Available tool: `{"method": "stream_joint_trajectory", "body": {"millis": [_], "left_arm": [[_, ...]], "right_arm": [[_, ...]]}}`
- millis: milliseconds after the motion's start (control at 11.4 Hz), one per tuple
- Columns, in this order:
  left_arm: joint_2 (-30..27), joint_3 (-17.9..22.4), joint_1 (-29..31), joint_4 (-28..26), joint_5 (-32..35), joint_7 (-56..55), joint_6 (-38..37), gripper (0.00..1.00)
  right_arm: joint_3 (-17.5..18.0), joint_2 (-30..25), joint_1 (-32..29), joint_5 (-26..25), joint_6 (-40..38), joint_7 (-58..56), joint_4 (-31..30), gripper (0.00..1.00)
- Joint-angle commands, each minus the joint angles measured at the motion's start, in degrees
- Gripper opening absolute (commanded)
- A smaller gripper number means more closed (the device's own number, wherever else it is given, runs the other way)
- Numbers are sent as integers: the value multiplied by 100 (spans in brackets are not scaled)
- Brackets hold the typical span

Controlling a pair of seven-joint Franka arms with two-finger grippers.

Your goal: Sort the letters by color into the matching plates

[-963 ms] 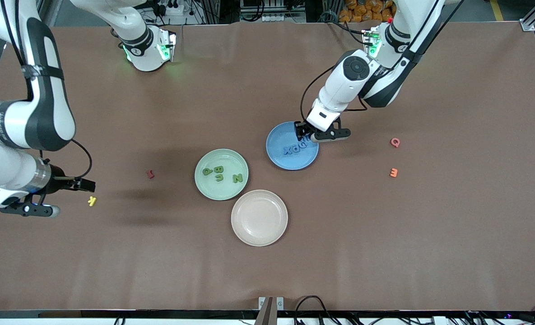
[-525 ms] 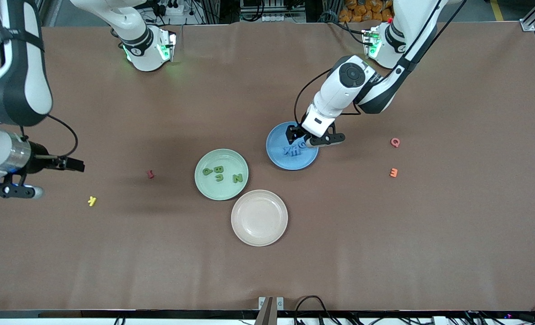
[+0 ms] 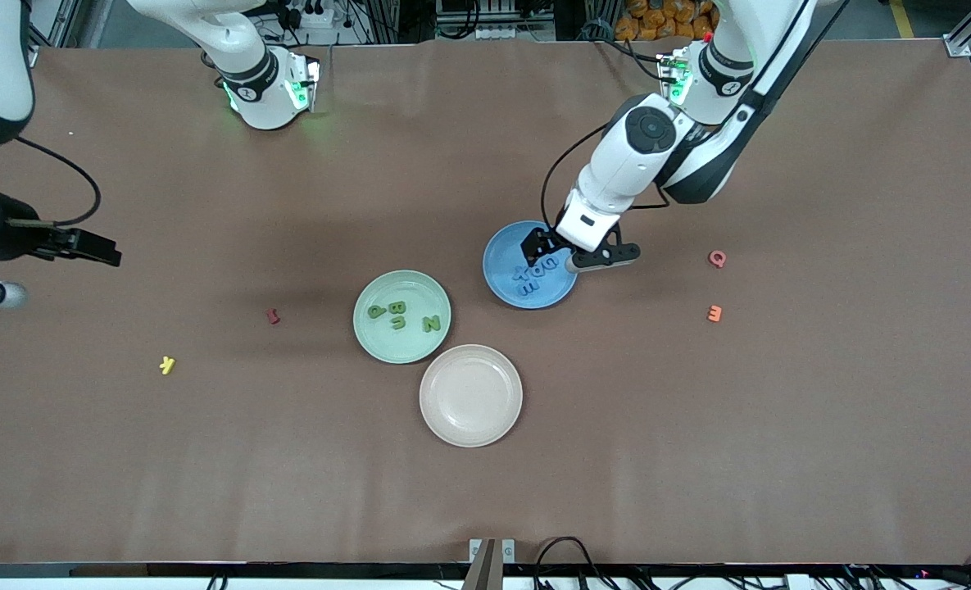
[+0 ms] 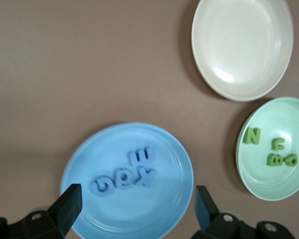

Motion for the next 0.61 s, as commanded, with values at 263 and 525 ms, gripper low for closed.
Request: {"method": "stream_joint_trajectory", "body": {"millis": [263,525], "left_arm": [[-1223,630,408,178,-52,1687,-1096,100],[-1547,1332,374,653,-139,3085,-2369,100]], "right_arm": [[131,-397,54,-240,-609,1368,391,100],[131,-441,63,-248,-478,1404,234,100]]}}
